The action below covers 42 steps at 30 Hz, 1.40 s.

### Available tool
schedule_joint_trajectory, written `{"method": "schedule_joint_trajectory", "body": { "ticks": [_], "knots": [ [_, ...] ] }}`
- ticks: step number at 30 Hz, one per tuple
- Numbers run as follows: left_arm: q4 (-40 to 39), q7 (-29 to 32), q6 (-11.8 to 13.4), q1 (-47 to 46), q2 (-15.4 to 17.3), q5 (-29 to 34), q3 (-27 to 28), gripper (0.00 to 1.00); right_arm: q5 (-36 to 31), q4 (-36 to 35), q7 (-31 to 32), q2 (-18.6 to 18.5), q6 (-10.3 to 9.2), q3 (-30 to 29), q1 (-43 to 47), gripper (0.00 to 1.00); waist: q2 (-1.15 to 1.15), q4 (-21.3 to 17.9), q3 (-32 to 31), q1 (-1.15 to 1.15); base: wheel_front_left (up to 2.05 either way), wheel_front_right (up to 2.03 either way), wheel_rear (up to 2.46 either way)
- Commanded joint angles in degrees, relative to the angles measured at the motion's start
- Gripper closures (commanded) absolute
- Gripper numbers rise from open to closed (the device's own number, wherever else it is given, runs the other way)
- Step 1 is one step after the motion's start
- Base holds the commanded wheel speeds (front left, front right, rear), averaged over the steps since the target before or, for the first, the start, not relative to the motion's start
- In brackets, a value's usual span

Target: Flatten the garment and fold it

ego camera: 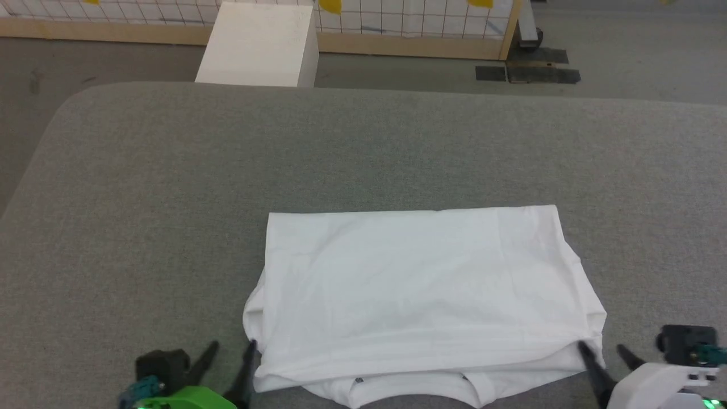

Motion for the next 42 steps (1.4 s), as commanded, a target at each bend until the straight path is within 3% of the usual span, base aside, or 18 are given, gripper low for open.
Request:
{"method": "schedule_joint_trajectory", "body": {
  "ticks": [1,7,13,18,25,35,36,38,42],
  "knots": [
    [-1.0,-2.0,1.3,0.5,0.5,1.1,0.9,0.0,0.3,-1.9,0.3,0.3,-0.1,-1.6,0.7,0.0,0.0,0.3,-1.0,0.01,0.0,0.0,0.0],
    [-4.2,-11.3,4.1,-1.7,-0.9,3.2,4.8,0.0,3.2,-7.7,-0.2,1.3,-0.1,-6.8,-1.3,0.0,0.0,0.8,-2.4,0.01,0.0,0.0,0.0],
    [-2.6,-14.6,4.0,-7.1,-3.8,6.1,7.9,0.0,7.7,-1.7,-2.5,1.4,-0.1,-9.7,-6.5,0.0,0.0,1.1,-2.1,0.01,0.0,0.0,0.0],
    [-2.5,-14.8,1.8,-10.9,-7.5,10.9,11.4,0.0,11.7,9.2,-2.1,1.4,-0.1,-10.0,-12.5,0.0,0.0,1.0,-1.3,0.01,0.0,0.0,0.0],
    [-1.3,-14.8,-1.7,-12.9,-11.4,16.4,15.7,0.0,11.3,21.7,2.7,1.4,-0.1,-6.5,-18.8,0.0,0.0,0.8,-0.4,0.01,0.0,0.0,0.0],
    [0.4,-14.8,-4.8,-12.7,-14.2,20.3,19.2,0.0,8.4,29.1,11.6,1.4,-0.1,-2.5,-21.6,0.02,0.0,1.2,0.3,0.01,0.0,0.0,0.0],
    [0.8,-14.8,-5.2,-12.6,-14.6,20.7,19.6,0.0,8.0,29.0,12.6,1.4,-0.1,-1.8,-21.7,0.6,0.0,1.2,0.3,0.01,0.0,0.0,0.0],
    [1.0,-14.8,-5.6,-12.5,-15.0,21.1,19.9,0.0,7.6,28.5,12.3,1.4,-0.1,-1.2,-21.8,1.0,0.0,1.1,0.3,0.01,0.0,0.0,0.0],
    [1.3,-14.8,-5.9,-12.2,-15.6,21.8,20.6,0.0,8.0,26.6,11.1,1.4,-0.1,-0.2,-21.2,1.0,0.0,0.8,0.1,0.01,0.0,0.0,0.0]
  ]
}}
